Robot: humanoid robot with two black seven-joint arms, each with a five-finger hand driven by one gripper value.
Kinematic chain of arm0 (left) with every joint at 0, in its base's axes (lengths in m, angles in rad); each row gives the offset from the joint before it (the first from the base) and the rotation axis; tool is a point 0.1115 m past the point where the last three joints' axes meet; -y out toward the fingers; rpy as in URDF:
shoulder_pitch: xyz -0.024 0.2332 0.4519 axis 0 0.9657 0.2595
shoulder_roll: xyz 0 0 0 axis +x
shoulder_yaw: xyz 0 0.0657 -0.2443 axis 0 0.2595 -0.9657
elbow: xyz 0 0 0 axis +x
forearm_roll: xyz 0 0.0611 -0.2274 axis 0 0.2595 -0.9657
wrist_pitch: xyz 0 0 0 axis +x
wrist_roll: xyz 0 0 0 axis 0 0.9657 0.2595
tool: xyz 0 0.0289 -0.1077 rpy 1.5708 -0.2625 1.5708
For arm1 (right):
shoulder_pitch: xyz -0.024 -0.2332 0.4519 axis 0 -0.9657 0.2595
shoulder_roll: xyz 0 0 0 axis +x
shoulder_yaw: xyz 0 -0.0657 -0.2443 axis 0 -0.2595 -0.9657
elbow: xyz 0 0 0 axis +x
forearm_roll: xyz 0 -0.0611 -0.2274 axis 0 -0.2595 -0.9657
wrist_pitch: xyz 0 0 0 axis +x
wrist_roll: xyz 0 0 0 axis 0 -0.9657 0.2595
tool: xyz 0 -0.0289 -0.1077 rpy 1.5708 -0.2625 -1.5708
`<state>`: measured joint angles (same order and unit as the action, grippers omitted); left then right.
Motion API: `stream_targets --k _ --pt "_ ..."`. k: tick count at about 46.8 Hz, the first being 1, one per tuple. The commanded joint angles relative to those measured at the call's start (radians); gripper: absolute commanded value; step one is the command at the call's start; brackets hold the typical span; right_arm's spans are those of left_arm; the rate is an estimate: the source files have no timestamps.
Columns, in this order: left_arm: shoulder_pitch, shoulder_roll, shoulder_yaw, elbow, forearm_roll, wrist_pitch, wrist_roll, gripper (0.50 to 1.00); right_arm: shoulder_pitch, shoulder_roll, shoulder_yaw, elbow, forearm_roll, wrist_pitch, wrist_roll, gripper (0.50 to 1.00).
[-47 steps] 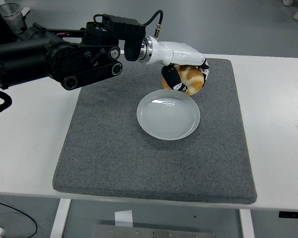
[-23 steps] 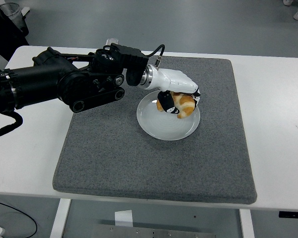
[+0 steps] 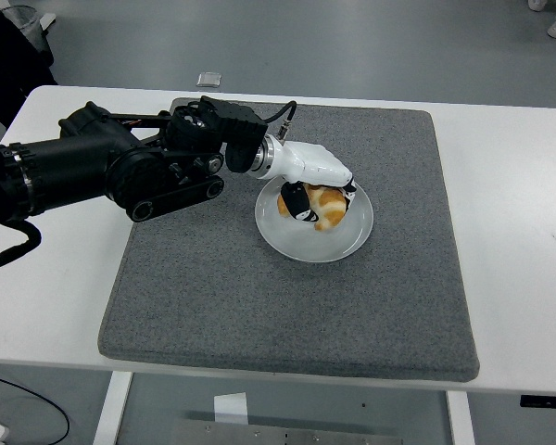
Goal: Place the bread on the plate
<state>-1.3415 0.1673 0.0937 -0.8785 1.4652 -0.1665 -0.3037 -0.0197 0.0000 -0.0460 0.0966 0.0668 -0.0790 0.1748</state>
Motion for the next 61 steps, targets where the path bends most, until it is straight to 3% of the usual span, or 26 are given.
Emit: stream_targets --k 1,61 --pt "0.004 0.000 0.000 0.012 0.007 0.001 0.000 0.500 0.000 0.000 0.000 0.000 -0.001 -0.001 0.000 0.932" --pt "0.045 -0.008 0.000 0.053 0.029 0.004 0.003 0.500 0.000 0.000 0.000 0.000 -0.001 -0.001 0.000 0.932"
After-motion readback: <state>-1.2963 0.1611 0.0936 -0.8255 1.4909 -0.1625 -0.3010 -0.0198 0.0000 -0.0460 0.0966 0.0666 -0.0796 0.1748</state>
